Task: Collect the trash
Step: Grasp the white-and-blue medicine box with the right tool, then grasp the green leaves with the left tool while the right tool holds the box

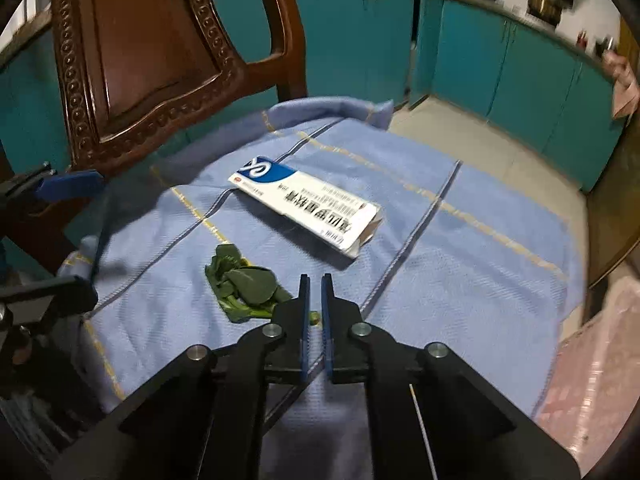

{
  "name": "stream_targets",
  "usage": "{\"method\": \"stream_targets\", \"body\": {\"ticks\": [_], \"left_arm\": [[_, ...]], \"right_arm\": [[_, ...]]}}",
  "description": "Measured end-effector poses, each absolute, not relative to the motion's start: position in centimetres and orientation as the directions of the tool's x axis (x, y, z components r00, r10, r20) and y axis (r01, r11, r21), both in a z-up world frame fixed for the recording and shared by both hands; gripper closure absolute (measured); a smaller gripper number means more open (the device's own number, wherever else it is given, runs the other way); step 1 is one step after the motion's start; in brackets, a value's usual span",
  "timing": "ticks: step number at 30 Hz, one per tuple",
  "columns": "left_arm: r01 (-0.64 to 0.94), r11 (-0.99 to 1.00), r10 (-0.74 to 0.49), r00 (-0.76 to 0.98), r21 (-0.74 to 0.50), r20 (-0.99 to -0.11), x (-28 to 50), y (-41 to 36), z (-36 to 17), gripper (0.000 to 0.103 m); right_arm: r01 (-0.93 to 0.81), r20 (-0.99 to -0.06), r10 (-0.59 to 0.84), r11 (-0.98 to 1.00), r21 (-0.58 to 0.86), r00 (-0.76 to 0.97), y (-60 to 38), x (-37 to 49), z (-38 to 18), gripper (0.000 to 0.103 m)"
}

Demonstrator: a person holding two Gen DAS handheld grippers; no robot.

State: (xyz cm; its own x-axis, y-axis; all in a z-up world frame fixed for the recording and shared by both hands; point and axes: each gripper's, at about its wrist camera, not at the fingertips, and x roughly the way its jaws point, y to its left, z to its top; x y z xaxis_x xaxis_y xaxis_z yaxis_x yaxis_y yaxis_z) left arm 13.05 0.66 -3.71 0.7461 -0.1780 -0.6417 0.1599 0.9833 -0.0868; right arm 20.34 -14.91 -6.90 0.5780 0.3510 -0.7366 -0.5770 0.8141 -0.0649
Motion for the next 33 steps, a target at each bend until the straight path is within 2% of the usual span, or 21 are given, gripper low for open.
{"method": "stream_targets", "body": {"ticks": [2, 3, 6, 8, 11, 13, 16, 17, 18, 19, 23, 25, 29, 33], "left_arm": [[0.159, 0.983, -0.177, 0.746, -0.087, -0.642, 13.0, 0.8, -3.8, 0.005], [0.157, 0.984, -0.173, 0.746, -0.083, -0.644, 13.1, 0.8, -3.9, 0.005], [0.154, 0.985, -0.165, 0.739, -0.075, -0.653, 13.2, 0.7, -4.2, 0.005], [0.155, 0.985, -0.167, 0.737, -0.077, -0.655, 13.2, 0.8, -4.3, 0.005], [0.151, 0.984, -0.173, 0.733, -0.09, -0.658, 13.2, 0.9, -4.3, 0.005], [0.157, 0.983, -0.182, 0.731, -0.098, -0.658, 13.3, 1.0, -4.3, 0.005], [0.162, 0.983, -0.181, 0.73, -0.091, -0.659, 13.3, 0.9, -4.4, 0.005], [0.16, 0.983, -0.182, 0.727, -0.093, -0.662, 13.4, 1.0, -4.5, 0.005], [0.16, 0.982, -0.183, 0.726, -0.097, -0.662, 13.4, 1.0, -4.5, 0.005], [0.159, 0.982, -0.184, 0.726, -0.098, -0.662, 13.4, 1.1, -4.4, 0.005], [0.158, 0.982, -0.187, 0.72, -0.104, -0.668, 13.4, 1.2, -4.6, 0.005], [0.16, 0.982, -0.189, 0.717, -0.105, -0.671, 13.5, 1.2, -4.6, 0.005], [0.171, 0.981, -0.19, 0.716, -0.096, -0.672, 13.6, 0.8, -4.7, 0.005], [0.181, 0.982, -0.167, 0.713, -0.052, -0.681, 14.1, -0.5, -5.3, 0.005]], "right_arm": [[-0.558, -0.726, 0.33, 0.825, -0.087, 0.603, -14.6, 20.7, -6.7, 0.064], [-0.557, -0.711, 0.324, 0.823, -0.115, 0.624, -14.2, 20.7, -6.5, 0.044], [-0.58, -0.71, 0.283, 0.786, -0.214, 0.645, -12.4, 21.6, -6.1, 0.039], [-0.596, -0.727, 0.254, 0.761, -0.257, 0.637, -11.3, 22.6, -5.9, 0.031], [-0.659, -0.777, 0.202, 0.675, -0.33, 0.596, -8.9, 24.6, -5.4, 0.031], [-0.728, -0.843, 0.189, 0.619, -0.296, 0.504, -7.0, 26.5, -5.7, 0.031], [-0.769, -0.885, 0.119, 0.555, -0.316, 0.45, -4.8, 28.4, -7.4, 0.031], [-0.776, -0.905, 0.112, 0.564, -0.283, 0.411, -4.5, 29.3, -8.0, 0.031], [-0.774, -0.917, 0.114, 0.581, -0.251, 0.383, -4.4, 29.8, -8.4, 0.034], [-0.764, -0.934, 0.122, 0.616, -0.194, 0.336, -4.6, 30.6, -8.8, 0.047], [-0.653, -0.944, 0.146, 0.752, -0.089, 0.297, -7.0, 31.4, -8.3, 0.056], [-0.537, -0.93, 0.168, 0.843, -0.036, 0.326, -10.1, 30.4, -6.8, 0.058], [-0.4, -0.894, 0.178, 0.916, -0.002, 0.411, -15.2, 25.2, -4.6, 0.058], [-0.199, -0.874, 0.119, 0.98, 0.026, 0.47, -20.2, 20.5, -6.9, 0.058]]}}
